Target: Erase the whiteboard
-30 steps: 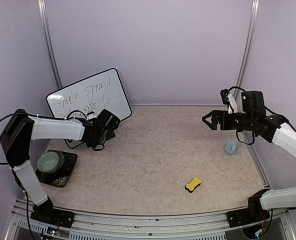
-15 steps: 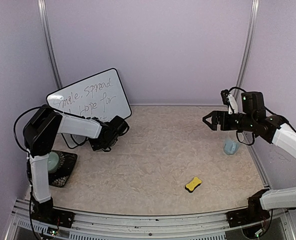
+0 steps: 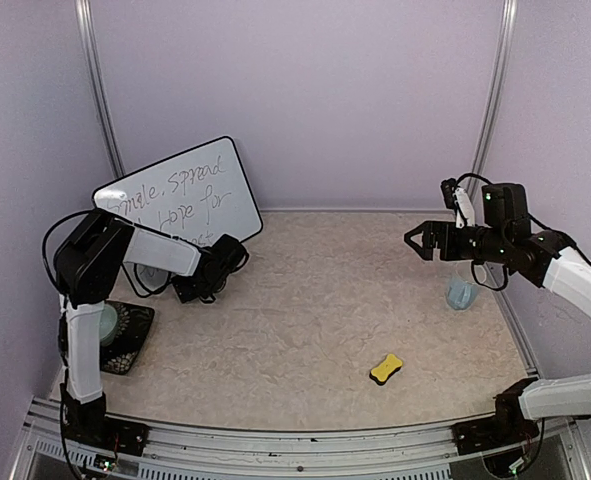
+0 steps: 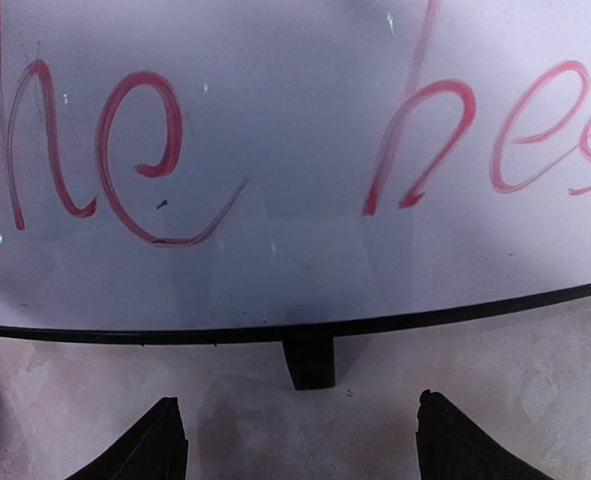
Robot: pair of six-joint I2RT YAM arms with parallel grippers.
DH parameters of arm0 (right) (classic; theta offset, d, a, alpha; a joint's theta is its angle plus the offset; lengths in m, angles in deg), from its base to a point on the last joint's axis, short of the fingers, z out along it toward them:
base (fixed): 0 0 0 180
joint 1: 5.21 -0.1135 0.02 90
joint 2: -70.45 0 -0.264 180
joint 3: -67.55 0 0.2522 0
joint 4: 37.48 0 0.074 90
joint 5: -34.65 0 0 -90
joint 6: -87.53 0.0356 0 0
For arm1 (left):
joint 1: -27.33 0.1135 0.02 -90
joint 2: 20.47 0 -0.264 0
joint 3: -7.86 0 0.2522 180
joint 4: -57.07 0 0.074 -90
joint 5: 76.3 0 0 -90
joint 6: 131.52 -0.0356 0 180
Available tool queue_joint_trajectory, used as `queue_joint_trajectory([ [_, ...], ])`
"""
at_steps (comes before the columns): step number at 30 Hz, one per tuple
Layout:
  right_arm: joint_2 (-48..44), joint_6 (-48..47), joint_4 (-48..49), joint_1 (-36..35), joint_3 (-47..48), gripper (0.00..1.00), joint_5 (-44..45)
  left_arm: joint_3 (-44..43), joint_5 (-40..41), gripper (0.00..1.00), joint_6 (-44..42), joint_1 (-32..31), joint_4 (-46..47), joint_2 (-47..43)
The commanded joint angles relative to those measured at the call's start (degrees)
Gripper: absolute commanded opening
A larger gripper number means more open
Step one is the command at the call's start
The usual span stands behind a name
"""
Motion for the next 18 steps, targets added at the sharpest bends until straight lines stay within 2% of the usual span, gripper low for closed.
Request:
queue_joint_trajectory([
  [1,0.3,-0.5,1.4,-0.6,-0.2,1.00,0.4,-1.2,2.2,0.75,0.7,0.5,1.4,2.2],
  [6,0.4,-0.5,1.4,-0.5,-0.4,1.00,0.5,-2.8,4.0,0.71,1.3,0.7,2.2,3.9],
  [15,0.5,-0.7,1.4,-0.5,-0.6,1.00,0.4,-4.8,6.2,0.57,3.2,1.1,1.0,7.2],
  [18,0.6,-0.8,1.6,-0.6,-0.6,1.00,0.3,-5.1,5.7,0.56,3.3,1.2,0.6,7.3],
])
